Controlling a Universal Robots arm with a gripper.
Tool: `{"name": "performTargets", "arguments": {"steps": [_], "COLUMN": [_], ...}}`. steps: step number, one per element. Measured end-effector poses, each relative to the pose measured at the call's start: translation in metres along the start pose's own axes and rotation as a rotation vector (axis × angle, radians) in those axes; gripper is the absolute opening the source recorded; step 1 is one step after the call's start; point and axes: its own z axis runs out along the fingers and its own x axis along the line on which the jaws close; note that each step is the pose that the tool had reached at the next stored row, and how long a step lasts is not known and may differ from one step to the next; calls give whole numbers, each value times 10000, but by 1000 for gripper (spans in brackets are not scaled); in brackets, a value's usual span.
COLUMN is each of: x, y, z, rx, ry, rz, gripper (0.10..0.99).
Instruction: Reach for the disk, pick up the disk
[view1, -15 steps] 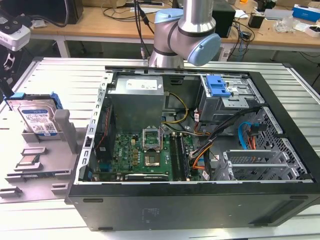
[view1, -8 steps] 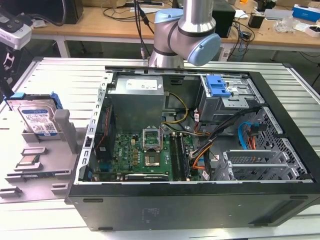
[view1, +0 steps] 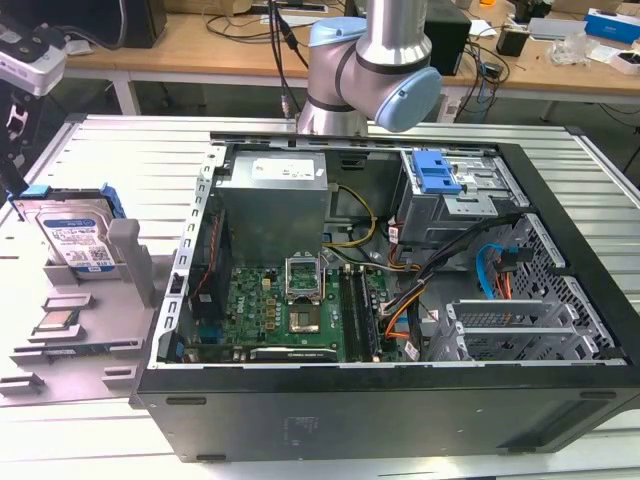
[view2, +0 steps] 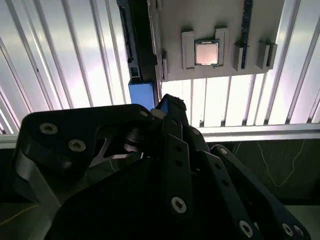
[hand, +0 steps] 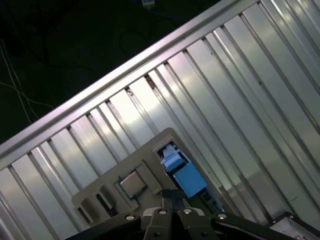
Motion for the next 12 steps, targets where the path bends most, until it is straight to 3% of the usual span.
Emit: {"name": "performTargets", "arguments": {"steps": [12], "x": [0], "y": [0], "z": [0], "rx": [1], "ry": [57], "rz": [-1496], "gripper": [106]}}
